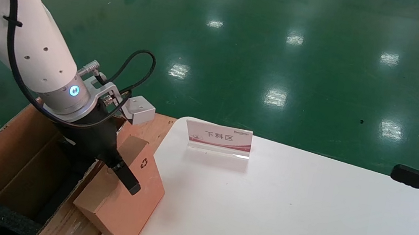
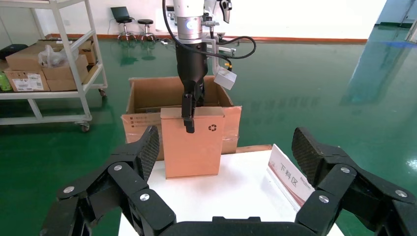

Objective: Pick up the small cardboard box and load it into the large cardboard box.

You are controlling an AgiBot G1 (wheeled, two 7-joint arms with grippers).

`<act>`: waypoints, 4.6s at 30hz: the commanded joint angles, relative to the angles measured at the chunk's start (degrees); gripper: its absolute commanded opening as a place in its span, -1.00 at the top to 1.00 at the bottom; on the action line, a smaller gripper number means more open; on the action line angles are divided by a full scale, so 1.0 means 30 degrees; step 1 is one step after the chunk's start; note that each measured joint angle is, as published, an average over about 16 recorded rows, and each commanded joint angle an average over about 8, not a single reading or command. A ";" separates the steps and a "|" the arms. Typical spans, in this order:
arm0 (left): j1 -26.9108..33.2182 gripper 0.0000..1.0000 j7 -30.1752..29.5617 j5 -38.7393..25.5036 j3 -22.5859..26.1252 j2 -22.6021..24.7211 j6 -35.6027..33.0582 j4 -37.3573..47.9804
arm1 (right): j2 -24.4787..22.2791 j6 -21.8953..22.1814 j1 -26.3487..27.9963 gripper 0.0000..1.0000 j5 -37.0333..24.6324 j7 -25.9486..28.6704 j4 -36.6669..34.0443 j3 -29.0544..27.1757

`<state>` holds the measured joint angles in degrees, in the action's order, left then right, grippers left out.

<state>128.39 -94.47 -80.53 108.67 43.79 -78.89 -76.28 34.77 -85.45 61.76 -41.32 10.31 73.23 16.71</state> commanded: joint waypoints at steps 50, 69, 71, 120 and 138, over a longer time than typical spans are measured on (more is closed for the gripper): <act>0.5204 1.00 0.2041 0.1385 -0.2236 -0.0534 -0.2449 0.0271 | -0.0002 0.0000 0.0008 1.00 0.0015 -0.0010 -0.0013 0.0014; 1.3297 1.00 0.7628 0.1574 0.3436 -0.0272 -0.4794 0.4405 | -0.0010 0.0007 0.0013 1.00 0.0028 -0.0020 -0.0015 0.0034; 1.3659 1.00 0.8012 0.1643 0.4599 -0.0303 -0.5050 0.4736 | -0.0011 0.0008 0.0013 0.83 0.0030 -0.0021 -0.0015 0.0036; 0.9352 1.00 0.4669 -0.1602 1.0899 -0.5594 0.0884 0.2520 | -0.0031 0.0029 0.0024 -1.00 0.0063 -0.0045 -0.0015 0.0084; 0.7187 1.00 0.4278 -0.2040 1.1157 -0.5251 0.3050 0.3737 | -0.0038 0.0037 0.0028 -1.00 0.0075 -0.0054 -0.0015 0.0102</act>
<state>149.95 -81.62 -86.55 142.12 28.06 -69.82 -64.95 34.66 -85.34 61.85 -41.09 10.15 73.19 17.02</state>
